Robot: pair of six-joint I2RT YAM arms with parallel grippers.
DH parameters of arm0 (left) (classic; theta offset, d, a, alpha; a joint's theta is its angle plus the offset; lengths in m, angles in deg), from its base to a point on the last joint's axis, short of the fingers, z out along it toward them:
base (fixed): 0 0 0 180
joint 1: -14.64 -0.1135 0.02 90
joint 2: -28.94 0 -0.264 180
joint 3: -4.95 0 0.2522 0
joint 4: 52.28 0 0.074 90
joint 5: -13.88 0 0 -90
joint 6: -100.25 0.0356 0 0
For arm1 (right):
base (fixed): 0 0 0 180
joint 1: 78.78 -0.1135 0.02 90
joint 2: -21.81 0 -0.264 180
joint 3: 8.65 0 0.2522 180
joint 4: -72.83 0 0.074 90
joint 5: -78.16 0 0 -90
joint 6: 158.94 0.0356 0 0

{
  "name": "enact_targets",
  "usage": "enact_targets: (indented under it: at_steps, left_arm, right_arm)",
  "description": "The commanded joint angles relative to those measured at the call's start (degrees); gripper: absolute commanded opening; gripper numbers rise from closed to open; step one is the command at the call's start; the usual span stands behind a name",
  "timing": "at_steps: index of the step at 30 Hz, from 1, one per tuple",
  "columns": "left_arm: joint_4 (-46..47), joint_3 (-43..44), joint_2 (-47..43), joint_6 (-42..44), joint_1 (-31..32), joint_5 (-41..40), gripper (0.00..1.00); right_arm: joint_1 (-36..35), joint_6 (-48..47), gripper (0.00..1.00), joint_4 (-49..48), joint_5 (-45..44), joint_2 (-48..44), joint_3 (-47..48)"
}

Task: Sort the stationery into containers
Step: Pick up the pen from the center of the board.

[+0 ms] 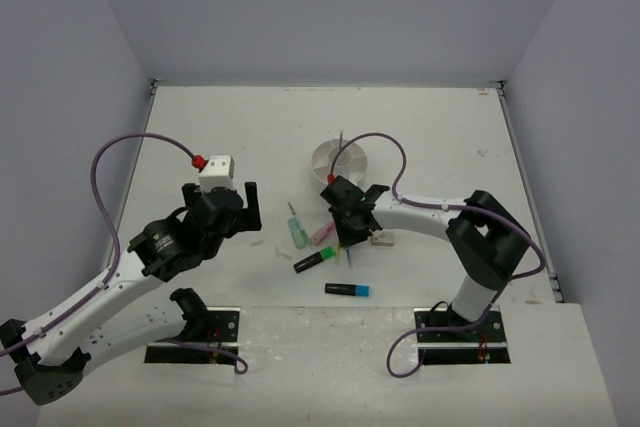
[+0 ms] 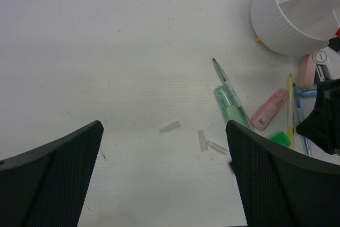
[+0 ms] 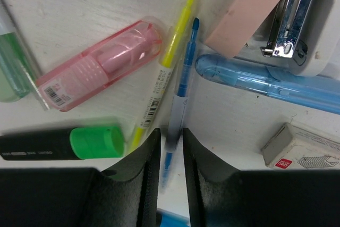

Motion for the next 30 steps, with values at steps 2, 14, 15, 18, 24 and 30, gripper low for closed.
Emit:
enact_targets:
  at_steps: [2, 14, 15, 18, 24, 30]
  left_arm:
    - [2.16, -0.21, -0.93, 1.44, -0.11, -0.32, 1.00]
    - [-0.06, 1.46, 3.66, -2.42, -0.10, -0.15, 1.00]
    - [-0.20, 1.79, 4.38, -3.65, -0.05, 0.40, 1.00]
    - [2.02, 0.70, 6.75, -11.71, -0.02, 2.74, 1.00]
    - [5.42, -2.88, 16.03, -22.84, -0.19, 3.21, 1.00]
    - [-6.57, 4.68, 30.08, -35.06, -0.28, 0.21, 0.97]
  right_arm:
    - [-0.34, 0.78, 0.22, 0.35, -2.60, 2.35, 1.83]
    - [-0.35, -0.87, 0.00, 3.00, -5.44, -8.84, 2.61]
    - [-0.34, -1.19, 0.00, 4.27, -6.70, -10.79, 2.99]
    - [-0.41, -2.49, 0.00, 6.08, -9.37, -19.65, 3.30]
    - [0.95, -10.46, 0.00, -4.59, -4.14, -32.81, -3.23]
    - [9.59, -11.52, 0.00, -11.36, 12.42, -33.22, -8.05]
